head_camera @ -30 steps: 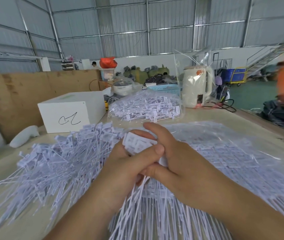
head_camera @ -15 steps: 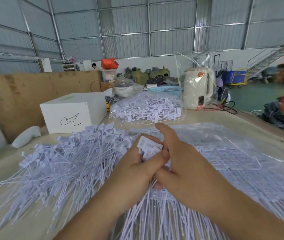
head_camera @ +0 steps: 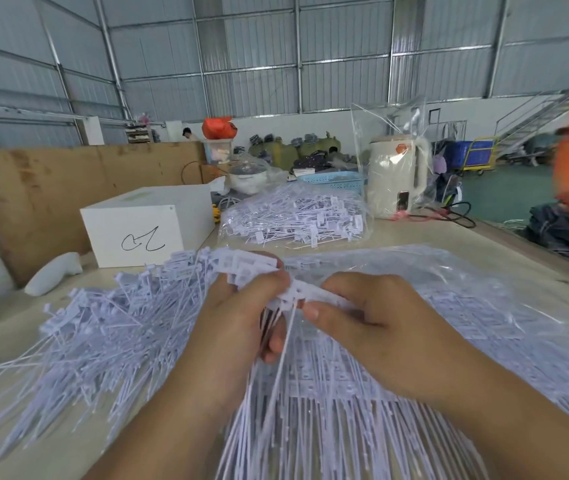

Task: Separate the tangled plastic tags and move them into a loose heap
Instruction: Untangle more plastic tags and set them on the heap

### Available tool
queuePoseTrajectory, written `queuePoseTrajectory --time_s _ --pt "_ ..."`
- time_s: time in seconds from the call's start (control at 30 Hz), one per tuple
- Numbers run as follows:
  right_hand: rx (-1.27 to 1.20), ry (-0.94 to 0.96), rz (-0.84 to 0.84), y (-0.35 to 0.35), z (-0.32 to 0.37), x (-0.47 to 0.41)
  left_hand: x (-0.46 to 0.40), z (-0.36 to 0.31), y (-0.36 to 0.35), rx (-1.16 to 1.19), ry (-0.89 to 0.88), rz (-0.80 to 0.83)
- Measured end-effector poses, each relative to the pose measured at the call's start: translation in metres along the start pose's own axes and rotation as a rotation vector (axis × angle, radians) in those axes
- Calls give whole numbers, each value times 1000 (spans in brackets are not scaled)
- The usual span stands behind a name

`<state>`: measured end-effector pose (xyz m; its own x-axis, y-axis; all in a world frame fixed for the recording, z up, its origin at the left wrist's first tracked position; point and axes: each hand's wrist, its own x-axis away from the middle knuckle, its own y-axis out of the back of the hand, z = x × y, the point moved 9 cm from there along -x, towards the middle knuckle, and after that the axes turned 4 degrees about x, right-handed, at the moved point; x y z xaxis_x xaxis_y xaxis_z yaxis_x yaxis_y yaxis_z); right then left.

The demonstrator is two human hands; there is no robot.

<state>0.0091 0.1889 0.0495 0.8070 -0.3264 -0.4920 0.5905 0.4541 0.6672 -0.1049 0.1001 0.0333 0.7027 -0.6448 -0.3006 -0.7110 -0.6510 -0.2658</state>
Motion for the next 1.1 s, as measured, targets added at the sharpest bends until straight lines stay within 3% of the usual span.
queuePoseTrajectory --time_s 0.13,0.23,0.4,0.57,0.67,0.77,0.9,1.1 --pt "49 13 25 -1 8 1 5 -2 -15 -105 -54 135" --pt "106 -21 -30 2 8 1 6 -4 -15 -58 -73 99" --pt "199 -17 -262 8 26 7 9 -3 -14 102 -38 36" --pt "325 111 -474 13 50 17 15 6 -10 332 50 -65" --pt "185 152 -642 38 45 24 4 12 5 551 168 -130" --pt "-29 134 -482 34 32 16 0 9 5 418 166 -96" --pt "-27 75 -105 -7 21 5 12 6 -17 95 83 62" --pt "6 6 68 -20 11 3 11 7 -29 -74 19 238"
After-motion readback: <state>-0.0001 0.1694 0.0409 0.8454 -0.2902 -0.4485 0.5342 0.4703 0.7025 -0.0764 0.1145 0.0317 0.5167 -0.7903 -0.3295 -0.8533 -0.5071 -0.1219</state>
